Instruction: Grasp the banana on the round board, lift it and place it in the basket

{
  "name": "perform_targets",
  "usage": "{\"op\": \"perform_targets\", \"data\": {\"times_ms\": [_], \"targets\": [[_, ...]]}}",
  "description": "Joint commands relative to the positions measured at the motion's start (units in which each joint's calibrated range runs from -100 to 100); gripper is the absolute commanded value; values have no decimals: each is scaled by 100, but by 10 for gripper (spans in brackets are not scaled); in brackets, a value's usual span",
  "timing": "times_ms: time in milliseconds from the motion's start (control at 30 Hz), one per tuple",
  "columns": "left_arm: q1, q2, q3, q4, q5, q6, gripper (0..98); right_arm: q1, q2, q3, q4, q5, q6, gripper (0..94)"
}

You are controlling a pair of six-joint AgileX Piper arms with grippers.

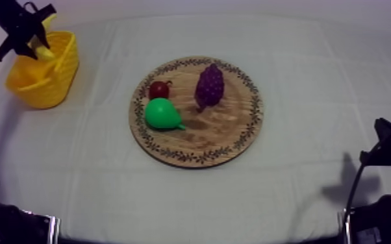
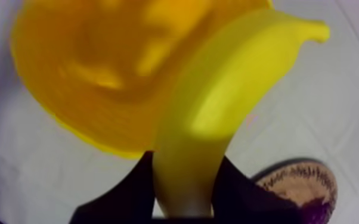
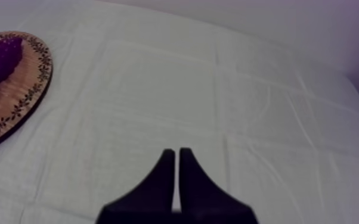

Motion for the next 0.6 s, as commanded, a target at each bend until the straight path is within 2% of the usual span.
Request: {"op": "perform_targets", "data": {"times_ms": [0,333,433,567], "targets": [[-239,155,-255,-3,6,-36,375,2,-4,-3,-1,-1,0,6],[-426,337,-562,-51,23,-78,493,2,-4,-3,-1,-1,0,6],[-450,213,-503,-58,-29,-82,455,2,-4,-3,-1,-1,0,6],[-463,16,-327,-11,-191,-187,292,2,-4,-3,-1,-1,0,6]]}}
